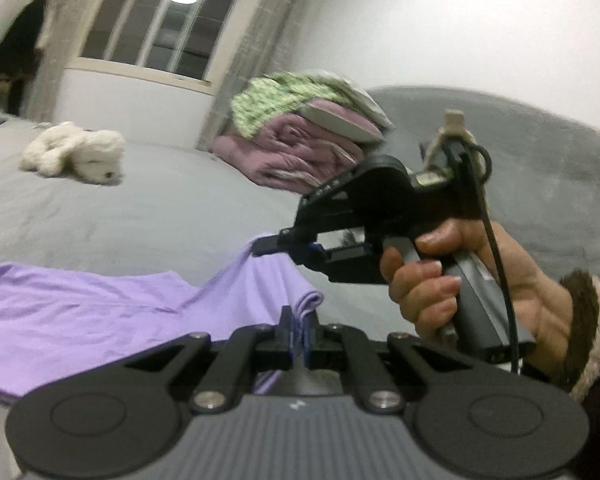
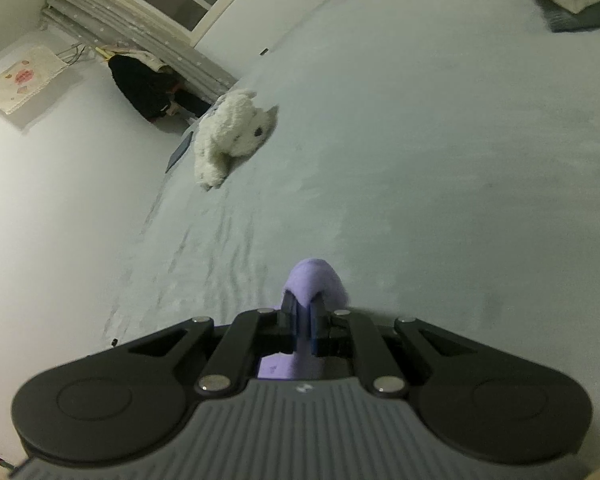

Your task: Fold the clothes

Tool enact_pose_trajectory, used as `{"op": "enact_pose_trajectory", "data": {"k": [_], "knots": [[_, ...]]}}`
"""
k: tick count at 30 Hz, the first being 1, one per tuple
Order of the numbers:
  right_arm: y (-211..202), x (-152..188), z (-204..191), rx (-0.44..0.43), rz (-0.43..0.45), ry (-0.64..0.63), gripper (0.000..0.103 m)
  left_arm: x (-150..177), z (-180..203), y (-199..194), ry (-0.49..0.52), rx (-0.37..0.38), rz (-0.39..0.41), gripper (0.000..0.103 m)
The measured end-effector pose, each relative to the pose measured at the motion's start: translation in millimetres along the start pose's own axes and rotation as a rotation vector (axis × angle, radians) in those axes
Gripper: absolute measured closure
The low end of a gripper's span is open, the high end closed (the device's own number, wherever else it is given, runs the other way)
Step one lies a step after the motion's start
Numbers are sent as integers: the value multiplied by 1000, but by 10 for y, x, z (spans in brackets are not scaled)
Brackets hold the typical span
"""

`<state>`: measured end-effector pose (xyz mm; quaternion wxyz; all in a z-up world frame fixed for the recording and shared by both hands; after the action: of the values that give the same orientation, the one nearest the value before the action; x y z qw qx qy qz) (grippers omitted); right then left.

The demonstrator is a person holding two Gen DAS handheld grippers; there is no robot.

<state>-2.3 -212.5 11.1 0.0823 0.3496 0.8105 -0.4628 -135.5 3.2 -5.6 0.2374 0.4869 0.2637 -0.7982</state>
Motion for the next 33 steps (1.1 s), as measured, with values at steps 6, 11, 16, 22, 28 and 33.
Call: {"op": "enact_pose_trajectory", "data": {"k": [6, 11, 16, 22, 28, 33], "knots": [[163, 33, -334, -45, -16, -12, 95, -47, -240, -252, -83, -81, 90, 99], [302, 126, -572, -72, -27, -47, 95, -62, -482, -455, -157, -148, 137, 99], [471, 244, -797, -100, -41, -68, 95, -88, -671, -609, -203, -205, 178, 99], [675, 421, -1042, -100, -76, -101, 95, -57, -943, -856, -279, -279, 208, 99], [821, 568, -1297, -100, -88, -139, 95, -10, -1130, -1091, -338, -362, 233, 99], [951, 688, -1516, -105, -103, -175, 95, -6, -1221, -1218, -347, -445, 250, 99]]}}
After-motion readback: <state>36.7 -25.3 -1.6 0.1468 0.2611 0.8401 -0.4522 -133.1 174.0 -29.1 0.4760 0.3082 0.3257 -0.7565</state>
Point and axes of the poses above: each gripper's, at about its wrist camera, not at the fingertips, and y roughly the way its jaws point, z to its right, x to its underside, the point moved 1 cm from there along y, roughly the way its jaws point, and after that the axes turned 15 degrees about x, right-handed, at the moved point
